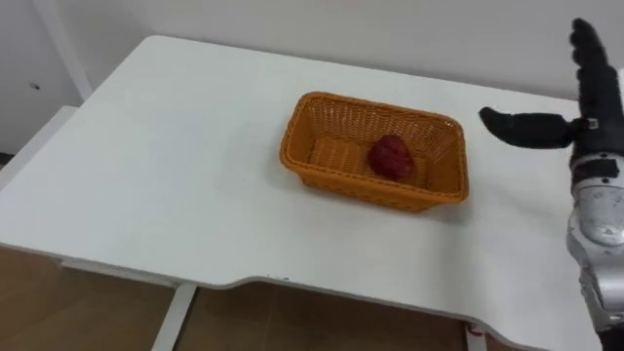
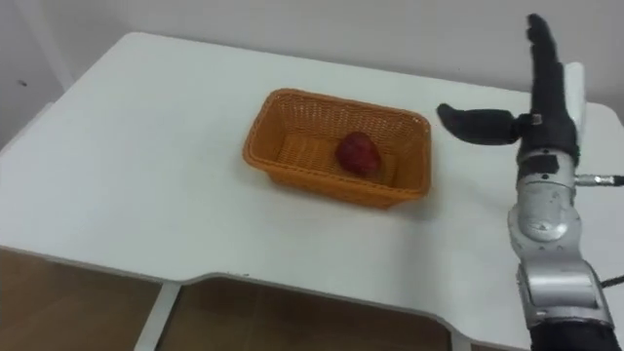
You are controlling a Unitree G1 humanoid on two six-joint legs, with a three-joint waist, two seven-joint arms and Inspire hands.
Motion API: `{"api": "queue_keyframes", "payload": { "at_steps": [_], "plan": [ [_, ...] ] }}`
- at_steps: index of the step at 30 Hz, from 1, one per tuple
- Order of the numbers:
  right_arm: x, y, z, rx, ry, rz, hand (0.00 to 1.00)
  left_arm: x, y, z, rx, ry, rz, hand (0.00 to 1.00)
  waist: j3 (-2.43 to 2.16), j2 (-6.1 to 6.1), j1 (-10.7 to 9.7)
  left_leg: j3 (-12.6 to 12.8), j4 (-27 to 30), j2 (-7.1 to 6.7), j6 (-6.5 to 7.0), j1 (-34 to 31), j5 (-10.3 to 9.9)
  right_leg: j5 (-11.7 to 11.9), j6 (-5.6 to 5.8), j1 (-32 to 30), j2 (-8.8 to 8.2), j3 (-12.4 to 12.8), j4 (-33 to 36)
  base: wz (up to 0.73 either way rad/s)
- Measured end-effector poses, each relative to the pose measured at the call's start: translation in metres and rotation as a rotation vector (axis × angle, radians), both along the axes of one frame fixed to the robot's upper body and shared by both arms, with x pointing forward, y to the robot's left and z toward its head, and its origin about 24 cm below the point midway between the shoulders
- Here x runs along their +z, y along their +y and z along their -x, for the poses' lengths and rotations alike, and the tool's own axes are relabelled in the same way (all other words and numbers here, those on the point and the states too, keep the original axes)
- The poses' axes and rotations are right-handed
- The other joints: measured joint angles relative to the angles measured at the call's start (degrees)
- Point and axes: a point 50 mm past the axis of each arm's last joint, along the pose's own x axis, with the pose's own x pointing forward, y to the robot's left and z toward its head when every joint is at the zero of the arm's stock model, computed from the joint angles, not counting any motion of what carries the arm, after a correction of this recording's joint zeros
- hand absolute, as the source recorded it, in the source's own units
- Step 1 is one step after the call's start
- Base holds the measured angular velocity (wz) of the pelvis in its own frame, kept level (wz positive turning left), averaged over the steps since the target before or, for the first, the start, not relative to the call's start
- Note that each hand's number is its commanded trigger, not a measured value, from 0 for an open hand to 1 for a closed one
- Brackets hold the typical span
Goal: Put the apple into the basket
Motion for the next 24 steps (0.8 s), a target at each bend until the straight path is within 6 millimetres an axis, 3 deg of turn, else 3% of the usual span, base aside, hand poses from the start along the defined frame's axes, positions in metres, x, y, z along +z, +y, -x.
{"api": "queue_keyframes", "payload": {
  "at_steps": [2, 8, 12, 15, 18, 20, 22, 23, 24],
  "plan": [
    [0.005, -0.020, 0.011, -0.125, -0.064, -0.061, 0.00, 0.001, 0.001, 0.006, 0.014, 0.005, -0.013, 0.00, 0.08, 0.08, -1.8, 0.6, 0.0, 0.10, 0.01, 0.1, 0.0, 0.0, 0.00, -0.1, 0.04, 0.5, 0.1, -0.10],
    [0.024, -0.074, 0.052, -0.466, -0.209, -0.100, 0.00, 0.002, 0.005, 0.014, 0.046, 0.005, -0.040, 0.00, 0.22, -0.08, -4.7, 1.9, -0.8, 0.33, 0.01, 0.2, 0.0, 0.0, -0.04, -1.1, 0.44, 2.9, 0.4, -0.15],
    [0.016, -0.099, 0.075, -0.676, -0.231, -0.140, 0.00, 0.003, 0.006, 0.015, 0.061, -0.001, -0.066, 0.00, 0.25, -0.32, -6.7, 3.0, -0.9, 0.54, 0.01, 0.5, 0.0, 0.0, -0.06, -1.3, 0.56, 3.9, 0.6, -0.15],
    [-0.014, -0.114, 0.102, -0.828, -0.133, -0.184, 0.00, 0.005, 0.008, 0.012, 0.067, -0.018, -0.074, 0.00, 0.18, -0.50, -7.4, 3.4, -1.7, 0.60, 0.01, 0.9, 0.0, 0.0, -0.06, -1.4, 0.64, 4.5, 0.6, -0.08],
    [-0.061, -0.117, 0.139, -0.945, 0.049, -0.273, 0.00, 0.004, 0.007, 0.012, 0.075, -0.014, -0.073, 0.00, -0.03, -0.18, -7.3, 4.2, -2.6, 0.99, -0.01, 1.2, 0.0, 0.1, -0.05, -1.6, 0.67, 4.7, 0.6, -0.10],
    [-0.112, -0.106, 0.178, -1.043, 0.237, -0.415, 0.00, 0.004, 0.006, 0.013, 0.085, -0.006, -0.071, 0.00, -0.13, -0.16, -7.3, 4.5, -2.5, 1.01, -0.01, 1.3, 0.0, 0.1, -0.07, -1.3, 0.73, 5.1, 0.2, 0.00],
    [-0.148, -0.087, 0.208, -1.118, 0.377, -0.552, 0.00, 0.003, 0.003, 0.015, 0.089, 0.001, -0.063, 0.00, -0.15, 0.11, -7.0, 4.6, -2.5, 1.00, -0.02, 1.5, -0.1, 0.1, -0.08, -1.3, 0.77, 5.4, 0.2, -0.07],
    [-0.169, -0.071, 0.227, -1.153, 0.481, -0.622, 0.00, 0.001, 0.001, 0.014, 0.091, 0.007, -0.056, 0.00, 0.08, 0.47, -6.8, 4.6, -2.5, 1.03, -0.04, 1.9, -0.1, 0.1, -0.08, -1.2, 0.77, 5.6, 0.2, -0.10],
    [-0.178, -0.063, 0.235, -1.162, 0.528, -0.653, 0.00, 0.000, -0.001, 0.014, 0.095, 0.010, -0.052, 0.00, 0.07, 0.76, -6.7, 4.6, -2.6, 1.03, -0.04, 1.9, -0.1, 0.1, -0.08, -1.2, 0.78, 5.7, 0.2, -0.11]
  ]
}}
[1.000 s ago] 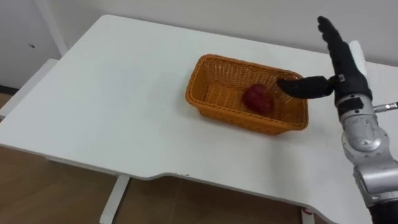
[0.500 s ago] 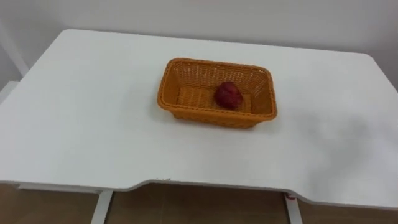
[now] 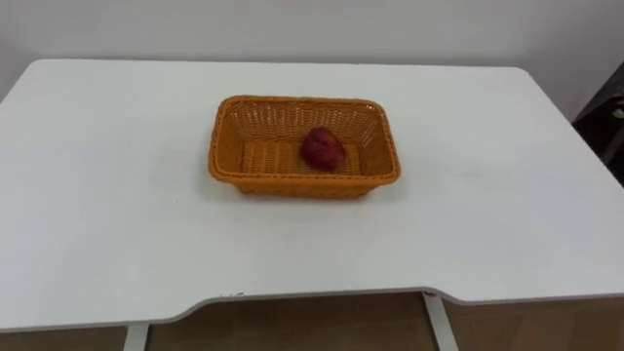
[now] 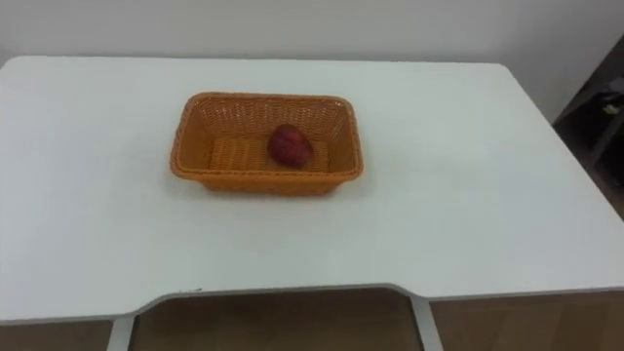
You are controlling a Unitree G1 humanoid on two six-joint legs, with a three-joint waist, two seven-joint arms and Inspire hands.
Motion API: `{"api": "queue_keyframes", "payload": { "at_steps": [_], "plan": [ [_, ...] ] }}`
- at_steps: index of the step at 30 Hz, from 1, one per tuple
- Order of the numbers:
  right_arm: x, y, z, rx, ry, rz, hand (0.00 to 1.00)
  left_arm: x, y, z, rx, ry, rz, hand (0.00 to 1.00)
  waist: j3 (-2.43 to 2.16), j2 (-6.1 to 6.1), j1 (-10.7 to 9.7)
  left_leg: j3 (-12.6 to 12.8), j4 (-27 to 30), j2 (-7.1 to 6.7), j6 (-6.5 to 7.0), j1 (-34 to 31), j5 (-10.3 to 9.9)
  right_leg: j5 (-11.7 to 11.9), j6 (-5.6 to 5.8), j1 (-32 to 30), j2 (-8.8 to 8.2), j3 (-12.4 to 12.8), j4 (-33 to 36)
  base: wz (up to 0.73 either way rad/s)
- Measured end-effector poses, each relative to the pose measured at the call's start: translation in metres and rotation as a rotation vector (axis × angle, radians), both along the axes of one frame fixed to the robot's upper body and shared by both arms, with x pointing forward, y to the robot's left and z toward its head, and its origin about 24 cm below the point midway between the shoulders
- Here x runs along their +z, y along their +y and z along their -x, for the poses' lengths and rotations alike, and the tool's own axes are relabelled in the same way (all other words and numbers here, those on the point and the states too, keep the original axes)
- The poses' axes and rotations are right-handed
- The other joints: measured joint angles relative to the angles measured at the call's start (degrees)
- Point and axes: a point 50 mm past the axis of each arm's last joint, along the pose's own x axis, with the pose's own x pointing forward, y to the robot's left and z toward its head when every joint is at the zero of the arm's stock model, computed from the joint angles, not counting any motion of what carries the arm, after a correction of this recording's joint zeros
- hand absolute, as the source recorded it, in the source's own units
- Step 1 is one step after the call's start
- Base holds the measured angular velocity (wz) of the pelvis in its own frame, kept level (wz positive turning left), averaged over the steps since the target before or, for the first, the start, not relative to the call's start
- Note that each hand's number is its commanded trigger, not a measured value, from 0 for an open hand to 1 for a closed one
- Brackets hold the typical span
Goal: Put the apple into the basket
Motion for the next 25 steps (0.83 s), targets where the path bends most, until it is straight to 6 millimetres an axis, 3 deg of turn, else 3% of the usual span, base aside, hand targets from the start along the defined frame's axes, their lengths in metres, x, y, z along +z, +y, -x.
{"api": "queue_keyframes", "payload": {
  "at_steps": [2, 5, 7, 9, 14, 19, 25],
  "plan": [
    [-0.025, 0.029, 0.022, -0.054, 0.024, -0.166, 0.00, -0.002, -0.006, 0.002, 0.017, 0.005, 0.011, 0.00, 0.23, 1.43, 0.2, 0.2, -0.2, -0.02, 0.04, 0.2, -0.1, 0.0, 0.04, -0.1, -0.04, 0.3, 0.4, -0.08],
    [-0.040, 0.051, 0.033, -0.036, 0.059, -0.294, 0.00, -0.003, -0.007, 0.003, 0.024, 0.007, 0.005, 0.00, 0.28, 1.80, 0.7, 0.9, 0.1, -0.14, 0.04, 0.1, -0.1, -0.1, 0.06, -0.8, 0.02, 0.5, 0.8, -0.09],
    [-0.044, 0.056, 0.034, 0.013, 0.070, -0.326, 0.00, -0.003, -0.007, 0.007, 0.029, 0.021, 0.010, 0.00, 0.40, 1.96, 0.9, 1.0, 0.1, -0.15, 0.06, 0.2, -0.1, -0.2, 0.11, -1.0, -0.08, 0.5, 0.6, -0.02],
    [-0.049, 0.063, 0.041, 0.064, 0.095, -0.384, 0.00, -0.003, -0.007, 0.009, 0.037, 0.027, 0.014, 0.00, 0.23, 1.58, 1.1, 0.7, 0.1, -0.11, 0.07, 0.3, -0.1, -0.2, 0.12, -0.7, -0.11, 0.4, 0.5, 0.04],
    [-0.061, 0.087, 0.056, 0.260, 0.163, -0.583, 0.00, -0.005, -0.011, 0.015, 0.066, 0.050, 0.034, 0.00, 0.24, 1.58, 3.9, 0.0, 0.2, -0.08, 0.09, 0.3, -0.1, -0.1, 0.20, -0.1, -0.14, 0.2, -0.3, 0.03],
    [-0.069, 0.105, 0.054, 0.422, 0.212, -0.709, 0.00, -0.007, -0.018, 0.019, 0.073, 0.078, 0.053, 0.00, 0.32, 2.09, 4.3, -0.2, 0.0, -0.15, 0.07, 0.5, -0.1, -0.1, 0.21, 0.2, -0.14, -0.5, -0.5, 0.05],
    [-0.071, 0.111, 0.055, 0.536, 0.286, -0.772, 0.00, -0.011, -0.030, 0.025, 0.083, 0.122, 0.091, 0.00, 0.40, 2.77, 4.3, -0.2, -0.4, -0.14, 0.07, 1.4, -0.2, -0.1, 0.21, 1.4, -0.24, -1.0, -1.2, 0.03]
  ]
}}
